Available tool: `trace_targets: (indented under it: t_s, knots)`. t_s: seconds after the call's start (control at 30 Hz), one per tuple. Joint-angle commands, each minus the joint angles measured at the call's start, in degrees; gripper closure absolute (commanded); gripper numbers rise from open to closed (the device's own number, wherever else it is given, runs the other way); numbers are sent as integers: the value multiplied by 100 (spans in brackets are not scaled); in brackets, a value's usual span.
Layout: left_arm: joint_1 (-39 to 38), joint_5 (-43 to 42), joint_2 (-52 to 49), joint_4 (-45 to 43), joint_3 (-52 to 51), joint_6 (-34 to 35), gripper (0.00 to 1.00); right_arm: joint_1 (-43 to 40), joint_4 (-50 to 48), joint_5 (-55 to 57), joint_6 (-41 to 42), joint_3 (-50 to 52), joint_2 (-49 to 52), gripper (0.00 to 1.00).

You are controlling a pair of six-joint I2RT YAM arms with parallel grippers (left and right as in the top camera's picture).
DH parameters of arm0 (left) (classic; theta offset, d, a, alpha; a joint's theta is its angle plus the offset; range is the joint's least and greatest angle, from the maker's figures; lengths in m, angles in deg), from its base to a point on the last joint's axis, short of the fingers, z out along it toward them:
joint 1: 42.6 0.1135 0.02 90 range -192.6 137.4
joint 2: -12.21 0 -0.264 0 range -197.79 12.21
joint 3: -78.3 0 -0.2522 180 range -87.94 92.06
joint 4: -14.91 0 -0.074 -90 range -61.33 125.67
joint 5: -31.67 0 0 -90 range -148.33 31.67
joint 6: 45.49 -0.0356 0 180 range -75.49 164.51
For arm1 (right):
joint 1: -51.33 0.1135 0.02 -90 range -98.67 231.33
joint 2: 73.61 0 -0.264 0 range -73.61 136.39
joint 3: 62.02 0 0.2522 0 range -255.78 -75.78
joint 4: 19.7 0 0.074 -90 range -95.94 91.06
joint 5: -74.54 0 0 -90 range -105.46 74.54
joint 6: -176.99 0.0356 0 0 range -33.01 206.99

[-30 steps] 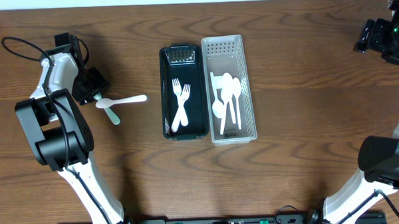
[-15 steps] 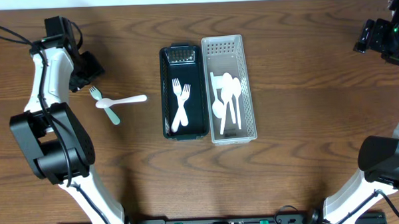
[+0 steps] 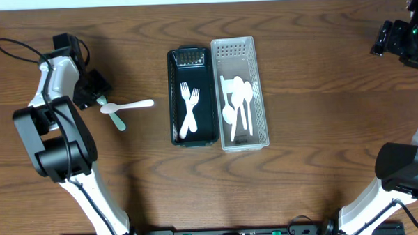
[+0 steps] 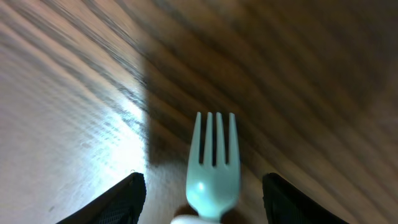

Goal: Pack container
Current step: 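Lower left gripper onto the last white fork and grasp it, then lift the fork with left gripper into the black tray and release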

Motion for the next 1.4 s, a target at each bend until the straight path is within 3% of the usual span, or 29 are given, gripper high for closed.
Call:
trace_targets:
  t_s: [0.0,0.2,0.47,0.63,0.9,1.37]
  knots:
    - [17,22,-173,-4,-68,72,37,48,17,-46,-70,-68,-57,18]
    - [17,22,-286,0,-68,74,39,48,20,-46,-42,-68,-57,18]
    - [17,22,-284,68,-68,74,73,48,13,-46,-28,-68,-57,18]
    - [17,22,-284,87,-68,74,79,48,7,-46,-31,-68,-57,18]
    - [20,28,-138,350,260,22,81,48,4,-44,-33,-68,-57,18]
    - [17,490,1521,603,417,-258,81,48,-92,-44,-37,-68,-57,17]
